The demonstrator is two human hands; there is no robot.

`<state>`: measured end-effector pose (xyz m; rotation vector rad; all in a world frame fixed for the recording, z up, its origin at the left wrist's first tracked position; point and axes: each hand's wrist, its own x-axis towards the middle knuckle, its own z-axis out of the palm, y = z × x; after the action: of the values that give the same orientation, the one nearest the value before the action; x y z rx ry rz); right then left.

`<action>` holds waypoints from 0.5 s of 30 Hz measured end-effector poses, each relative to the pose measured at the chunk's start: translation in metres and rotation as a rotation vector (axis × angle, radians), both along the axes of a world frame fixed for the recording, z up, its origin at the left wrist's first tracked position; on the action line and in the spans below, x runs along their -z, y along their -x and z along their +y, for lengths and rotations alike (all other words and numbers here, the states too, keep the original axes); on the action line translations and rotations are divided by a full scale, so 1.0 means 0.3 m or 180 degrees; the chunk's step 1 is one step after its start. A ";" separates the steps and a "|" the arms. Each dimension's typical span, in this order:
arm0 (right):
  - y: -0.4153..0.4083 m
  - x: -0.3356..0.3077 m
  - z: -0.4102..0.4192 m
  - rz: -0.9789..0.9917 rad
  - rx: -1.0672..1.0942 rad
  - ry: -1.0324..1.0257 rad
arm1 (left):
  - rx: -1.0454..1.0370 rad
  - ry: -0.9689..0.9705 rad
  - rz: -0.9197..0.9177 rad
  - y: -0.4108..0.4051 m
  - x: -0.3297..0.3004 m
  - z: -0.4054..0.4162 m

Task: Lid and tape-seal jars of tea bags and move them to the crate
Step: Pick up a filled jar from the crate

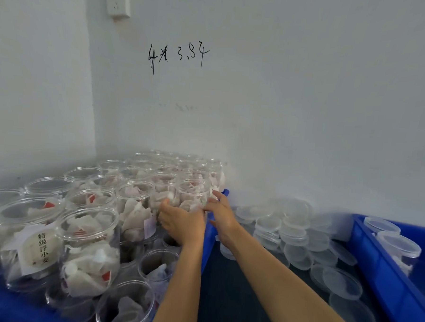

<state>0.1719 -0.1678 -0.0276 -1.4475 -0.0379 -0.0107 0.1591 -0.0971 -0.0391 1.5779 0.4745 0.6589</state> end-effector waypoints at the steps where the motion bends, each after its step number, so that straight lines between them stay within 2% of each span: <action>1: -0.017 -0.001 0.003 0.0021 -0.0036 0.0034 | 0.0097 0.0019 0.0031 -0.014 0.005 0.001; 6: -0.068 0.007 0.016 0.0038 -0.0330 0.0349 | 0.0198 -0.0010 0.0155 -0.045 0.032 -0.005; 11: -0.035 0.001 0.020 -0.0209 -0.0301 0.0416 | 0.0146 -0.0209 0.0093 -0.025 0.027 -0.008; 15: 0.042 -0.060 -0.033 -0.0752 0.0109 0.0387 | 0.0237 -0.0569 -0.0454 0.041 -0.025 -0.061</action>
<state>0.1594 -0.1777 -0.0095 -1.5621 -0.2102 -0.2105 0.1469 -0.1154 -0.0317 1.6939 0.2551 0.7676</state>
